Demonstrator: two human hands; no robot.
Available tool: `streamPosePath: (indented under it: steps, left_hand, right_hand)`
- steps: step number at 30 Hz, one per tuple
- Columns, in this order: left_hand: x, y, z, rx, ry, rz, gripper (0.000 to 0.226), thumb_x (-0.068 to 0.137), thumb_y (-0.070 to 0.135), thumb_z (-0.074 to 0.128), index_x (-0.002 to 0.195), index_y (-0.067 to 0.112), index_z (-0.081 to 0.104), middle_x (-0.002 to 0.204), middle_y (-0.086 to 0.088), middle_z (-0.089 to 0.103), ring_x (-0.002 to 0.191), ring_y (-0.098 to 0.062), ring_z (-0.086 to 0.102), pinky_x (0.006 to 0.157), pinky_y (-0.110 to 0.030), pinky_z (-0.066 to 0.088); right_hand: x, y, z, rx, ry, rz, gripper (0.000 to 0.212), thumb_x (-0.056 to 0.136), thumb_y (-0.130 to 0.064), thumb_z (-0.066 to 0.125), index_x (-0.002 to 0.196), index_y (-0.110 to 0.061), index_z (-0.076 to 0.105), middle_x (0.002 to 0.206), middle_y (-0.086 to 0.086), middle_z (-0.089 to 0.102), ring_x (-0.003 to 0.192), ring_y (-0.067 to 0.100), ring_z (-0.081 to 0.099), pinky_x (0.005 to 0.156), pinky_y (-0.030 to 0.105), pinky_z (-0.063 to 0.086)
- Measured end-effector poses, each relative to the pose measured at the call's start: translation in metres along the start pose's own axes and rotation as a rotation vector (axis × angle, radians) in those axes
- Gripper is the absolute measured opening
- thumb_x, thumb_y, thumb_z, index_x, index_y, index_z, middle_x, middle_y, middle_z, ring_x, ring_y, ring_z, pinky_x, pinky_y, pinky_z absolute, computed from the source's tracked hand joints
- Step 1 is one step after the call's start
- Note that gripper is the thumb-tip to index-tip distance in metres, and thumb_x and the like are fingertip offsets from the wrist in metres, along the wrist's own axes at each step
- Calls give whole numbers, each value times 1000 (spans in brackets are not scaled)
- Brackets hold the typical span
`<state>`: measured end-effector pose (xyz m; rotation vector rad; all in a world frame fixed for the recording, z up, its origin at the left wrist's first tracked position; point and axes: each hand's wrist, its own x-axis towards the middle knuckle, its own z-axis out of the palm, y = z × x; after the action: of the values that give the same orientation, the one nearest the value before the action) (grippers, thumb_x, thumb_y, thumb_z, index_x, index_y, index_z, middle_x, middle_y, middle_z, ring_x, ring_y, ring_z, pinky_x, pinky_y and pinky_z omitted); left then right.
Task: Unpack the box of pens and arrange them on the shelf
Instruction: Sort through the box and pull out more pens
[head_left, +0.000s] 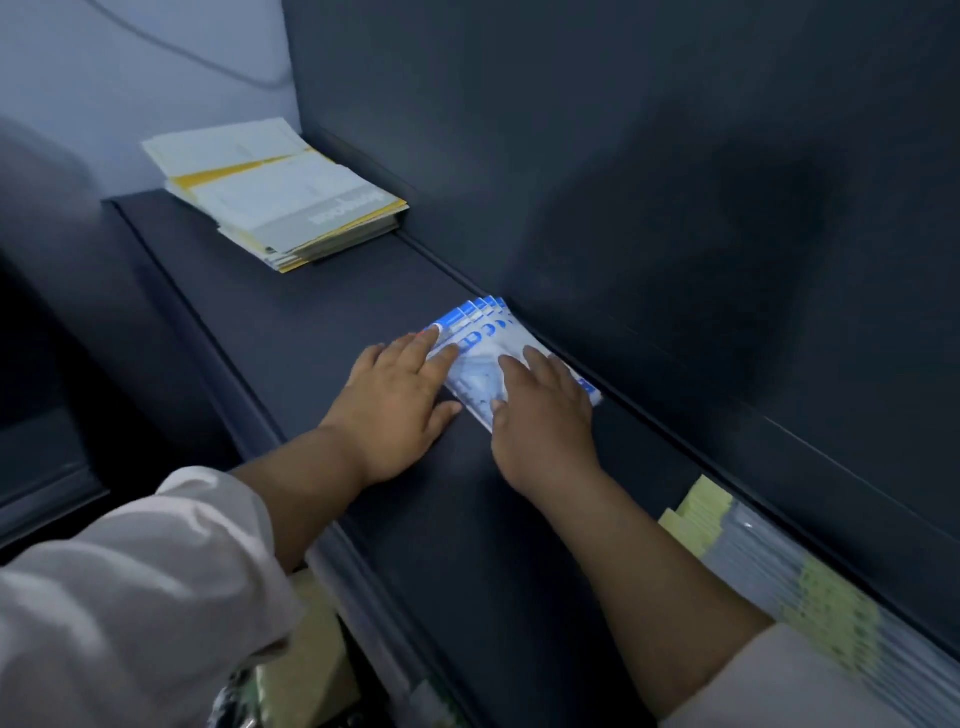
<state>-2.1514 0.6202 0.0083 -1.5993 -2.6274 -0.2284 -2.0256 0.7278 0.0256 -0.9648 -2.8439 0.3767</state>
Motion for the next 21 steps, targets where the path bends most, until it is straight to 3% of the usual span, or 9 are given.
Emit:
streamPosePath:
  steps: [2, 5, 13, 21]
  left_hand:
    - [-20, -18, -11, 34, 33, -10, 82, 81, 59, 13, 145, 14, 37, 151, -15, 34, 136, -33, 37, 110, -45, 28]
    - [-59, -49, -25, 85, 62, -83, 66, 90, 51, 31, 137, 9, 48, 142, -20, 46, 127, -37, 48, 104, -48, 37]
    - [-193, -132, -44, 97, 72, -326, 58, 89, 43, 49, 135, 7, 50, 139, -21, 49, 125, -39, 49, 102, -49, 39]
    - [-325, -184, -20, 72, -16, -527, 60, 95, 47, 42, 144, 12, 38, 148, -14, 39, 132, -33, 41, 108, -43, 30]
  right_hand:
    - [-5, -20, 1, -31, 14, -62, 53, 98, -32, 41, 148, -21, 25, 159, 3, 14, 146, 25, 8, 115, 43, 10]
    - [-16, -56, 5, -44, 8, -152, 57, 98, -39, 42, 149, -21, 24, 159, 4, 15, 146, 25, 9, 116, 42, 11]
    - [-67, -172, 39, 18, -55, -433, 61, 95, -38, 50, 148, -18, 29, 158, 8, 21, 145, 26, 17, 117, 41, 14]
    - [-120, -247, 113, 24, -262, -553, 59, 97, -39, 47, 149, -21, 27, 158, 1, 20, 144, 21, 15, 119, 40, 13]
